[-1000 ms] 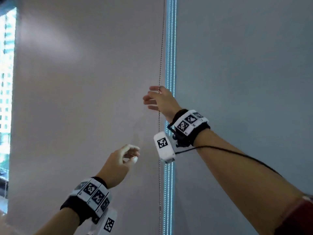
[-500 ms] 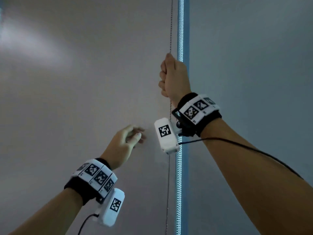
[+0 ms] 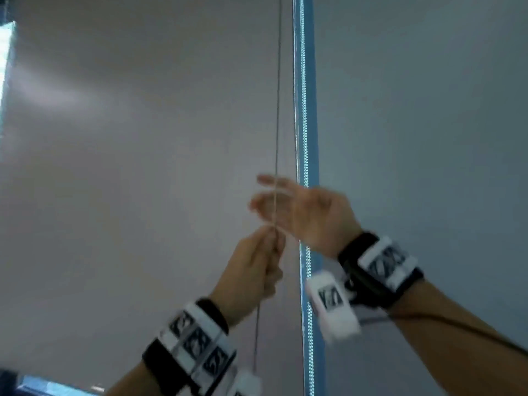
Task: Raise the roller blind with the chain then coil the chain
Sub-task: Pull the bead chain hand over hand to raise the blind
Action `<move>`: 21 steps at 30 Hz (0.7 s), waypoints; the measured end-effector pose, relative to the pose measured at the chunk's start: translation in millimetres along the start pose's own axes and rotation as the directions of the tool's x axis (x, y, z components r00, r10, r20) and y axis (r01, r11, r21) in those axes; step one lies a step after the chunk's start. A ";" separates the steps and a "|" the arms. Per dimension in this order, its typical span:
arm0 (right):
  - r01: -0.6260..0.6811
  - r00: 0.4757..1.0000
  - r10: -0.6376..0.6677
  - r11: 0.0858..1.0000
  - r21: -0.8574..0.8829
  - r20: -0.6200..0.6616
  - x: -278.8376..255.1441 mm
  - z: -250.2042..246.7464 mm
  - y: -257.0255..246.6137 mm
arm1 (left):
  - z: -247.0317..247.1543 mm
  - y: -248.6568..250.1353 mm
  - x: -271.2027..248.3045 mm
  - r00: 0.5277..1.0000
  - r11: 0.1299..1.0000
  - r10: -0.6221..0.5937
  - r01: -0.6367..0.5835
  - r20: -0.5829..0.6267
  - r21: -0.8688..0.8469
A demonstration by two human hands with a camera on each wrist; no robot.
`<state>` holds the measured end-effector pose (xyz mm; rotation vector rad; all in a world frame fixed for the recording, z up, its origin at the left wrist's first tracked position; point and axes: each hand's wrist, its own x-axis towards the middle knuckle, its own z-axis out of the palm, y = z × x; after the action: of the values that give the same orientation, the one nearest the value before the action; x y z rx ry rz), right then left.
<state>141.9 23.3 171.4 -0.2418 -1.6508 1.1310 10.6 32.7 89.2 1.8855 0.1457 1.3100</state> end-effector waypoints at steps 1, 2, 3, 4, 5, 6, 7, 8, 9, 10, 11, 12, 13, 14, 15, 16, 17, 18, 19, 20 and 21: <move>0.039 0.997 -0.037 0.999 0.026 -0.072 8.3 9.1 -20.5 | 3.1 -14.1 -14.4 0.996 0.997 -0.080 0.081 0.033 -0.018; 0.092 0.988 -0.092 0.996 -0.010 -0.128 13.6 21.8 -33.1 | 4.0 -27.5 -27.4 0.985 0.987 -0.153 0.156 0.076 -0.044; 0.129 0.973 -0.146 0.986 -0.103 -0.180 12.9 32.3 -34.9 | 1.4 -39.5 -37.1 0.972 0.977 -0.205 0.211 0.118 -0.040; 0.137 0.958 -0.188 0.964 -0.229 -0.215 17.3 40.7 -24.7 | -5.7 -47.0 -42.3 0.961 0.973 -0.232 0.231 0.149 0.021; 0.120 0.955 -0.197 0.940 -0.318 -0.223 10.0 45.2 -10.7 | -15.7 -47.4 -43.2 0.958 0.970 -0.234 0.218 0.167 0.108; 0.075 0.957 -0.179 0.914 -0.400 -0.230 -0.4 48.4 6.0 | -26.0 -42.1 -39.7 0.965 0.970 -0.212 0.189 0.157 0.153; 0.043 0.962 -0.165 0.878 -0.477 -0.218 -15.6 46.2 24.8 | -36.3 -30.6 -29.9 0.977 0.978 -0.174 0.156 0.127 0.136; 0.019 0.970 -0.149 0.838 -0.546 -0.194 -33.2 39.8 43.3 | -45.0 -13.4 -16.9 0.985 0.990 -0.135 0.128 0.107 0.066; -0.012 0.980 -0.108 0.808 -0.588 -0.169 -52.1 35.9 57.9 | -49.9 7.6 -1.8 0.987 0.992 -0.110 0.116 0.117 -0.050; -0.052 0.988 -0.048 0.795 -0.604 -0.148 -67.8 32.0 71.1 | -49.9 31.8 14.9 0.986 0.981 -0.096 0.118 0.139 -0.155; -0.105 0.991 0.033 0.788 -0.607 -0.128 -82.2 29.1 84.1 | -43.5 55.5 30.1 0.984 0.968 -0.090 0.122 0.151 -0.219; -0.150 0.989 0.120 0.771 -0.619 -0.091 -97.2 27.0 96.2 | -31.5 73.6 41.2 0.987 0.965 -0.076 0.109 0.144 -0.239; -0.195 0.976 0.210 0.755 -0.626 -0.051 -110.8 25.7 105.2 | -17.7 82.7 48.2 0.993 0.972 -0.050 0.073 0.108 -0.225; -0.239 0.953 0.303 0.758 -0.607 0.003 -121.8 24.2 110.4 | -6.5 83.8 50.1 0.999 0.985 -0.013 0.022 0.053 -0.173; -0.286 0.924 0.379 0.782 -0.553 0.058 -127.4 18.9 110.4 | 4.2 81.6 47.9 1.000 0.995 0.018 -0.019 -0.004 -0.102; -0.320 0.905 0.415 0.811 -0.490 0.097 -128.1 11.9 102.9 | 12.5 75.8 43.3 0.998 0.998 0.042 -0.044 -0.045 -0.041; -0.305 0.915 0.389 0.841 -0.447 0.108 -123.8 5.3 91.8 | 18.7 69.7 36.3 0.997 0.999 0.051 -0.051 -0.054 -0.010; -0.254 0.944 0.317 0.873 -0.416 0.088 -113.6 1.1 73.6 | 22.4 65.4 29.0 0.997 0.999 0.051 -0.051 -0.050 -0.005; -0.200 0.971 0.233 0.907 -0.371 0.046 -97.6 -1.5 50.6 | 24.2 61.4 21.1 0.998 0.999 0.047 -0.048 -0.043 -0.021; -0.115 0.992 0.128 0.944 -0.310 0.020 -80.4 -1.4 23.6 | 27.0 55.7 13.2 0.998 0.998 0.044 -0.045 -0.033 -0.039; -0.028 1.000 0.025 0.971 -0.238 -0.017 -60.8 4.5 -6.1 | 31.0 50.8 5.7 0.999 0.998 0.040 -0.041 -0.007 -0.043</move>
<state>165.4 -21.7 137.1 -0.4253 -1.7760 0.9474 21.7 -15.0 123.5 1.8572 0.0823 1.3361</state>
